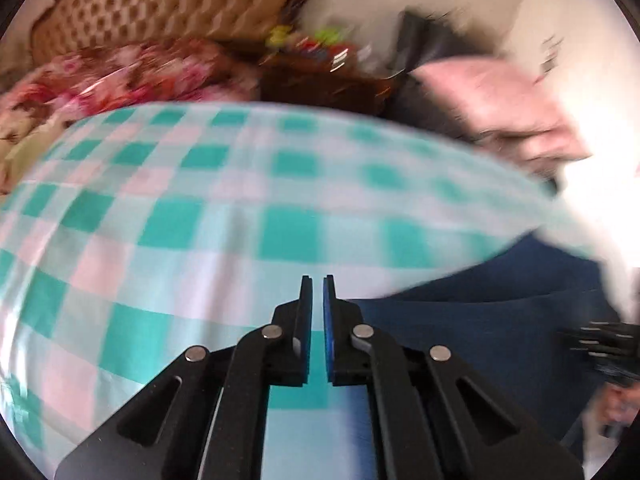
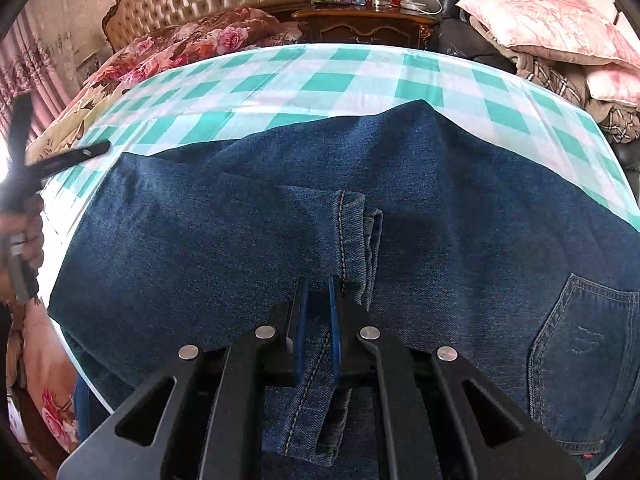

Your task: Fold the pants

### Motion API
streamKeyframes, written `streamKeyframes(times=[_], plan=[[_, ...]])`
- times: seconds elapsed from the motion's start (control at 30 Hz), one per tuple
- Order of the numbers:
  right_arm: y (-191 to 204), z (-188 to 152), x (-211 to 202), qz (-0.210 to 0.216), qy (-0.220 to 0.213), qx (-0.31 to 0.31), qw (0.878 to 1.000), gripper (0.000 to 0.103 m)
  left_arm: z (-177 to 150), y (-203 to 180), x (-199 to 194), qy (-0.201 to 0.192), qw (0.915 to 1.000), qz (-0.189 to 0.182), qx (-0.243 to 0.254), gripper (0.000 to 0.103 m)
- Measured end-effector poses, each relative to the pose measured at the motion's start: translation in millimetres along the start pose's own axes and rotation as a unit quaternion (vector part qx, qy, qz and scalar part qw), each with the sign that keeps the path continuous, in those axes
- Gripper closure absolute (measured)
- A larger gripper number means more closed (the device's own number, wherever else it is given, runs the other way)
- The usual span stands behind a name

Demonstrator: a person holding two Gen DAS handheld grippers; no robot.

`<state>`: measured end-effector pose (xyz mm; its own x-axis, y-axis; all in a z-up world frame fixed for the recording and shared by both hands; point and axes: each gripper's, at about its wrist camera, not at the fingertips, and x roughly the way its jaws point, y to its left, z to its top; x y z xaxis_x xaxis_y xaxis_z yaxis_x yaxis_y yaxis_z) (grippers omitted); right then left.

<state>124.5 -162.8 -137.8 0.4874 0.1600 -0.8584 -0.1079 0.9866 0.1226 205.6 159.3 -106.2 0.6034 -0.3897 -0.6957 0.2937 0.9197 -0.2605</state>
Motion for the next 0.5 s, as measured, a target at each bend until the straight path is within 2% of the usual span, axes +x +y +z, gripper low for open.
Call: streamKeyframes(times=[0.03,0.07,0.1,0.13,0.17,0.2,0.23,0.3,0.4,0.5], plan=[[-2,1,0,0.003,0.000,0.007,1.000,0.091,-4,-8,-3,0.005,0.9998,-0.016,0.014,0.092],[-3,3,0,0.006,-0.001,0.012,1.000,0.091,-10,-17,1,0.021,0.9989,-0.020,0.038,0.083],[-3,3,-1,0.005,-0.002,0.013,1.000,0.091,-19,-22,13,0.042,0.9967,0.019,0.067,0.081],[-3,4,-3,0.005,-0.005,0.014,1.000,0.091,-25,-19,23,0.056,0.9930,0.071,0.076,0.080],[-3,5,-7,0.001,-0.012,0.015,1.000,0.087,-31,-13,24,0.064,0.9880,0.123,0.068,0.080],[-3,6,-15,-0.011,-0.025,0.018,0.999,0.076,-33,-3,14,0.050,0.9843,0.165,0.041,0.083],[-5,7,-23,-0.018,-0.040,0.022,0.999,0.064,-35,1,-3,0.025,0.9884,0.148,0.021,0.082],[-13,8,-35,-0.021,-0.058,0.037,0.997,0.054,-49,-6,-46,-0.022,0.9948,0.100,-0.002,0.080],[-26,9,-35,-0.019,-0.058,0.058,0.997,0.054,-87,-30,-90,-0.046,0.9971,0.059,0.017,0.080],[-38,8,-28,-0.029,-0.050,0.079,0.995,0.054,-129,-47,-111,-0.035,0.9992,0.015,0.010,0.080]])
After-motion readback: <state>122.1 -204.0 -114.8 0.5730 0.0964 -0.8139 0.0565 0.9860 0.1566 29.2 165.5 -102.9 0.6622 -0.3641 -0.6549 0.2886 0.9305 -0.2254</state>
